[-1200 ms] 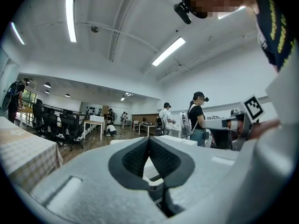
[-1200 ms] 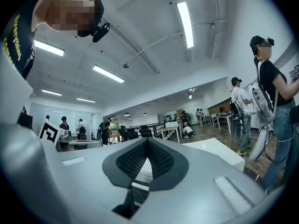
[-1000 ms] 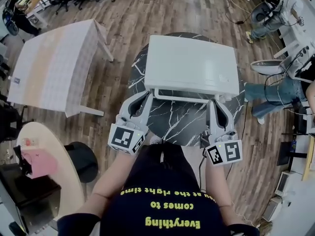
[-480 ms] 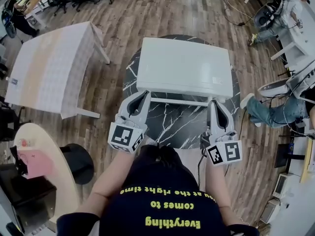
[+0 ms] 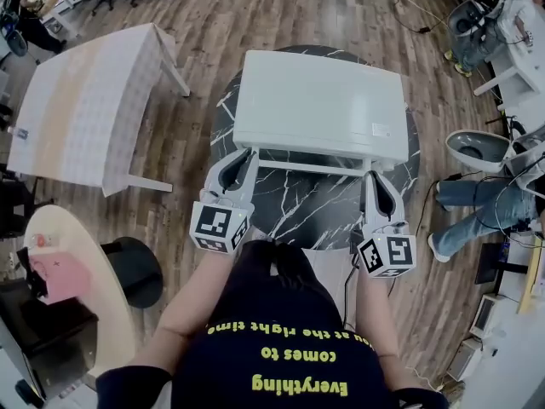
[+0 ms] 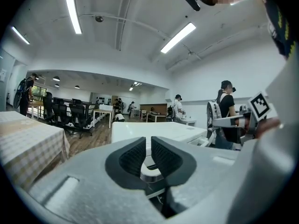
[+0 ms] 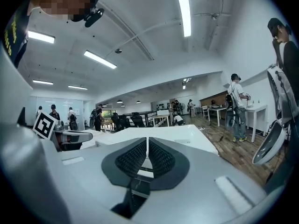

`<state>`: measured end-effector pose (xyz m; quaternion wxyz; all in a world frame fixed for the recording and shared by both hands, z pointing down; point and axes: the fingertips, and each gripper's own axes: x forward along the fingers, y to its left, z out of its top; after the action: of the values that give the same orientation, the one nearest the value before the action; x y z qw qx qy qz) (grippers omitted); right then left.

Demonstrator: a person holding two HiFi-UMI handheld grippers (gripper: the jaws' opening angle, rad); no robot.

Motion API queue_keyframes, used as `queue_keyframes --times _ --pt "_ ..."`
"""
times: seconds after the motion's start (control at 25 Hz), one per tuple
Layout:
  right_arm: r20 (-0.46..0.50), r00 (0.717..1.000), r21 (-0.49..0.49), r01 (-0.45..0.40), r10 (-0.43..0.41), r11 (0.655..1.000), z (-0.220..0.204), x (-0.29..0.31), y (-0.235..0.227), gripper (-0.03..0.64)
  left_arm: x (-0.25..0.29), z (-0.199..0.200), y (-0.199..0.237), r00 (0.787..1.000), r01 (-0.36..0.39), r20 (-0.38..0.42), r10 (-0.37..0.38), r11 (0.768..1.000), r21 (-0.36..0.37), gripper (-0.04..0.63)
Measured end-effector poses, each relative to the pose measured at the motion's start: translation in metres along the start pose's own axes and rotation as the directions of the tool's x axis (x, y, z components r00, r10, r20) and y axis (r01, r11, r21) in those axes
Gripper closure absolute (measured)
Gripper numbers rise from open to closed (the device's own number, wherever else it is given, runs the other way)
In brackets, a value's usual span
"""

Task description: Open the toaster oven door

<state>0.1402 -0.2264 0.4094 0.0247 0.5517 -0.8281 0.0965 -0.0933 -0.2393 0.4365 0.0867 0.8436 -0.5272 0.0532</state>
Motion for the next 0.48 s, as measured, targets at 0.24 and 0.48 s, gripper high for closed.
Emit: queue_keyframes --times 0.24,0.48 --pt "-0.062 0.997 -0.054 0.032 -0.035 0.998 -0.021 0.005 -0.016 0.56 0.007 -0.018 0.003 0.999 -0.014 -0.049 0.013 0.999 -0.036 0.536" --pt "-0.125 0.988 -0.069 0.08 -0.088 0.994 -0.044 0.012 -0.029 0.509 0.012 -0.029 0.008 0.996 -0.031 -0.083 0.026 0.998 -0.058 0.482"
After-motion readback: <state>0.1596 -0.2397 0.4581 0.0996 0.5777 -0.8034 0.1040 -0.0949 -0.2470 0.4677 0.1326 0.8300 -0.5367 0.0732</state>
